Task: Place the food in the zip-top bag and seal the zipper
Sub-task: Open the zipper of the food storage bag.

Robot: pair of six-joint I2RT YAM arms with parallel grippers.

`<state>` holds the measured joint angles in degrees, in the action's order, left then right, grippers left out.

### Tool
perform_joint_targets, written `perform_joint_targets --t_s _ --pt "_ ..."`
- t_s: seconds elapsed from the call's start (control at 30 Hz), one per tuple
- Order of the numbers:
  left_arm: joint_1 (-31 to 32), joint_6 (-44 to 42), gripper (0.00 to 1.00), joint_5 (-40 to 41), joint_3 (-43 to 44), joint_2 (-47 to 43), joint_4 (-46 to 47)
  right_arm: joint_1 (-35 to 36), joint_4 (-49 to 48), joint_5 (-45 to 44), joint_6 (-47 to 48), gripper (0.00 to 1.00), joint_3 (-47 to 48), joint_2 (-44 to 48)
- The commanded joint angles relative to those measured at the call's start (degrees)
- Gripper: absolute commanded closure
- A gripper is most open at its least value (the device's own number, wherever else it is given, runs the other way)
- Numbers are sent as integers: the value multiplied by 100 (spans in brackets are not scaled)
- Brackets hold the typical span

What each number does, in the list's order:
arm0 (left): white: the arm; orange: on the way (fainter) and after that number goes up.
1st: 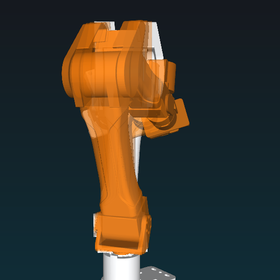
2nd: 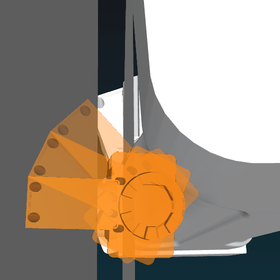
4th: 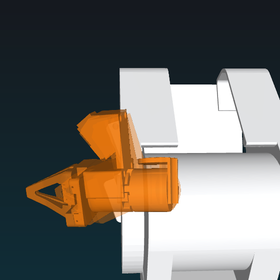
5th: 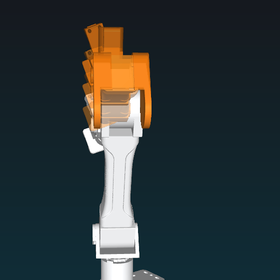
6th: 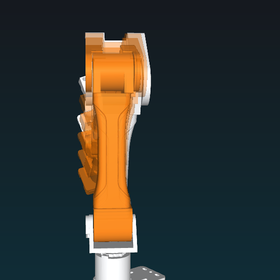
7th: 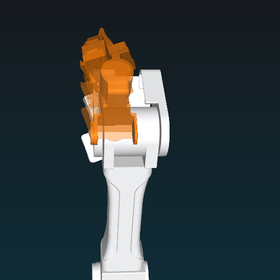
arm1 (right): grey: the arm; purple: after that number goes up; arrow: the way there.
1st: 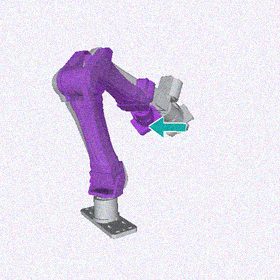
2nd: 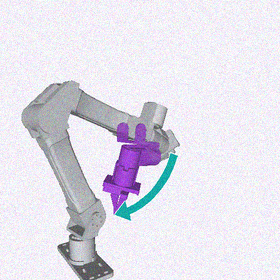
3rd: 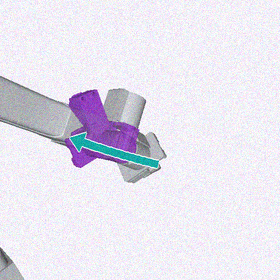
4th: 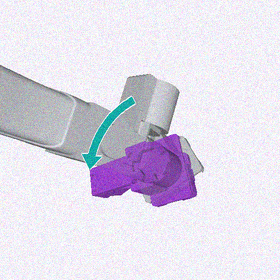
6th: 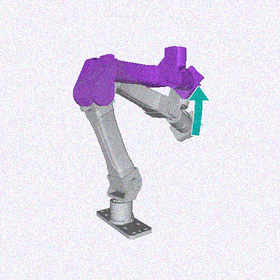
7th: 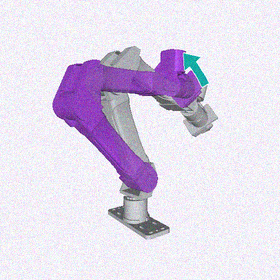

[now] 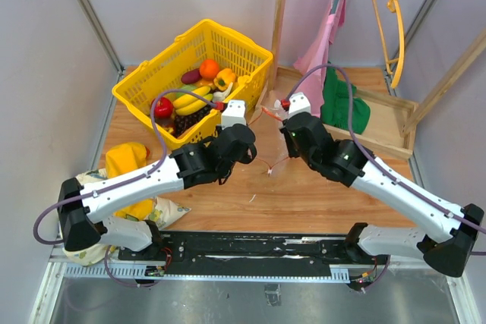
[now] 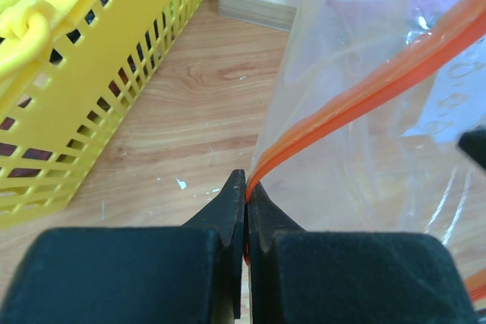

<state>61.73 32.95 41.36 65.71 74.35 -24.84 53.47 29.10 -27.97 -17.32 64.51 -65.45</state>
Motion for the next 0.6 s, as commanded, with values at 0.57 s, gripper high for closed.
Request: perform_joint_targets --t_s 0.57 --pt "-74 -592 78 -1002 263 -195 371 -797 535 2704 845 99 637 -301"
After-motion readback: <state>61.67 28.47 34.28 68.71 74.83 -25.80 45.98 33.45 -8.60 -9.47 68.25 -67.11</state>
